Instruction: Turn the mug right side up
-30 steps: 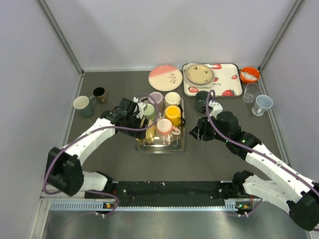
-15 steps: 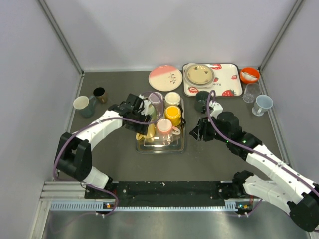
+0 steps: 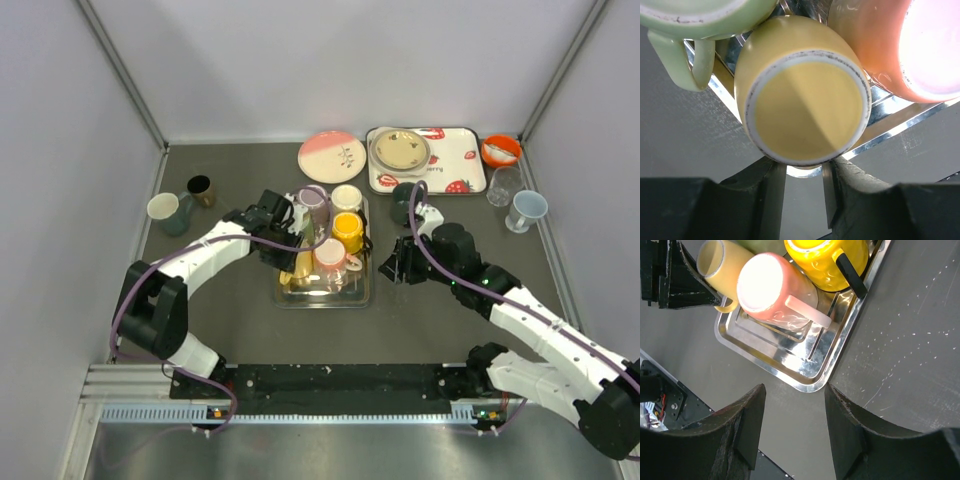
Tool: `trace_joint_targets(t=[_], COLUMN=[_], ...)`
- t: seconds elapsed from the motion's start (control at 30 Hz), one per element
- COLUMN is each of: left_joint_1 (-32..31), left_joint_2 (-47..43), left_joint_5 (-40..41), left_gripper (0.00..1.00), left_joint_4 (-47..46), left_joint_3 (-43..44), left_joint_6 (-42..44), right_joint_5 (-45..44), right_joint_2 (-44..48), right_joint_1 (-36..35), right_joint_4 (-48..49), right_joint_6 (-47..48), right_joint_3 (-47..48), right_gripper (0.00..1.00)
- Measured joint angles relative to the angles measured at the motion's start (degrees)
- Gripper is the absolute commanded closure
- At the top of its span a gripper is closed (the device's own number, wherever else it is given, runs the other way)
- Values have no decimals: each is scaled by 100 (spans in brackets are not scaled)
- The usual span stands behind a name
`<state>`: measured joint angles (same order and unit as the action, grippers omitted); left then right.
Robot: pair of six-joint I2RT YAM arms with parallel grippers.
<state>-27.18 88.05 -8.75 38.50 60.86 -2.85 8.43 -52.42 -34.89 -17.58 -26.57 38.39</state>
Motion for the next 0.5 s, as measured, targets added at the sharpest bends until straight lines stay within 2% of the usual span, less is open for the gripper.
trace_joint_targets(t=[0.1, 0.23, 0.3, 0.43, 0.5], left_joint_1=[-17, -50, -66, -76, -96], left_joint_2=[0, 0, 2, 42, 61], left_joint_5=[2, 72, 116, 153, 164], left_gripper=[66, 58, 58, 65, 75], left_joint_4=[2, 7, 4, 4, 11], left_joint_3=[0, -2, -4, -13, -15], left_joint_6=[4, 2, 2, -15, -17], right_joint_5=[7, 7, 7, 4, 4], right_joint_2=[0, 0, 0, 2, 2], right_joint_1=[0, 0, 0, 0, 0], right_joint_4=[0, 0, 0, 0, -2], right_joint_6=[0, -2, -2, -4, -7], right_joint_3=[0, -2, -2, -2, -2], right_gripper=[49, 49, 49, 49, 49])
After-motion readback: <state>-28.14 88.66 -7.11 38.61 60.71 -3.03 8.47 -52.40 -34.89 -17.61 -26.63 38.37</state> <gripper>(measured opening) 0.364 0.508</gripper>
